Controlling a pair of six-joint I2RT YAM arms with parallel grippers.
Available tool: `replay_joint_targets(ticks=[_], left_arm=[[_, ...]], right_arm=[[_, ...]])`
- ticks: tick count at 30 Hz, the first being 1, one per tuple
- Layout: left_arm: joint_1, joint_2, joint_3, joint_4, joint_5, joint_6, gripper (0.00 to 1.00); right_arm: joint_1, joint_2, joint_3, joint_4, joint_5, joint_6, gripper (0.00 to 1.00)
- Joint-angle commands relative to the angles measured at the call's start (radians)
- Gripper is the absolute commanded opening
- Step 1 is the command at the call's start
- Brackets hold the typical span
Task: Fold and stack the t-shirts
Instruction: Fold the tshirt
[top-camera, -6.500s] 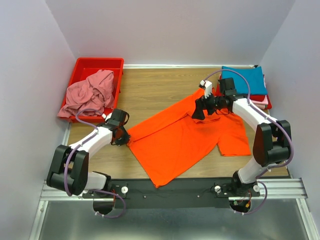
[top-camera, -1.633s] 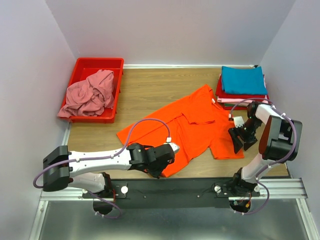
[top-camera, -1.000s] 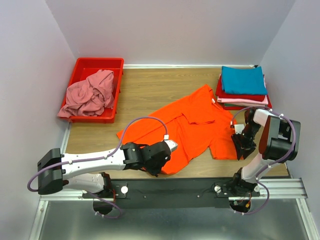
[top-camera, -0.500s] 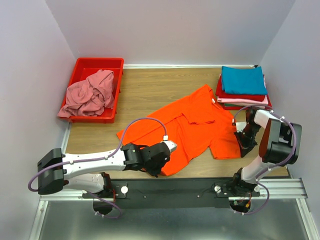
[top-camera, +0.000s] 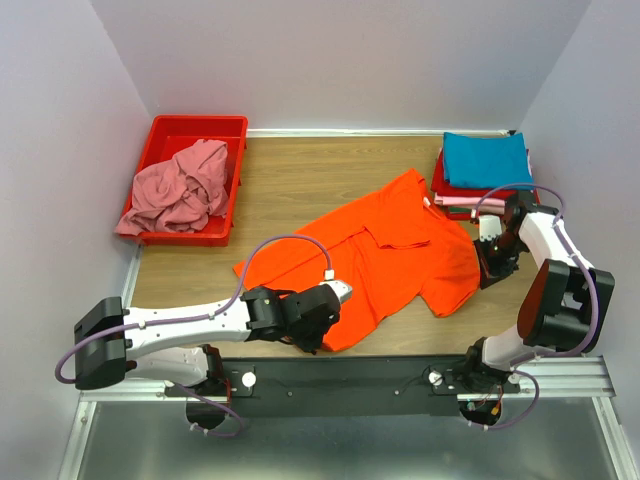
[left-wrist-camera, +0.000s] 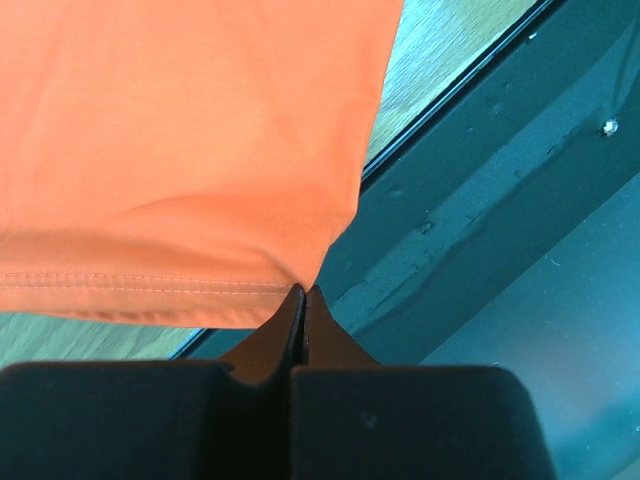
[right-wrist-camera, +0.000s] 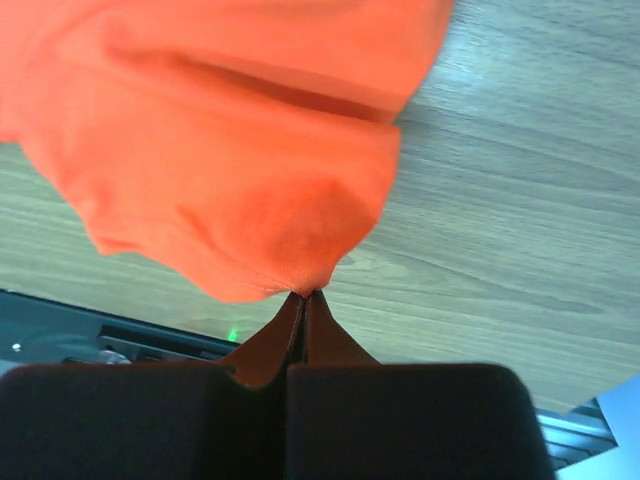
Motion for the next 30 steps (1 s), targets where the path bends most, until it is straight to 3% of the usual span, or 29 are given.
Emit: replay_joint_targets(ticks=[1,12,30], left_arm=[[0.006,-0.038,0.031,-0.028,-0.028,-0.022,0.00],[0.085,-0.120,0.042,-0.056,-0.066,-0.050,0.00],[0.204,-0.222,0.002,-0.082,0.007,-0.075,0.00]], right_arm=[[-0.005,-0.034,0.046,-0.043,-0.101,-0.028,0.00],[-0.005,-0.025,0.161,-0.041,-0.233,-0.038,0.01],[0.055,0.107,0.417,0.002,-0.411,-0.019,0.00]])
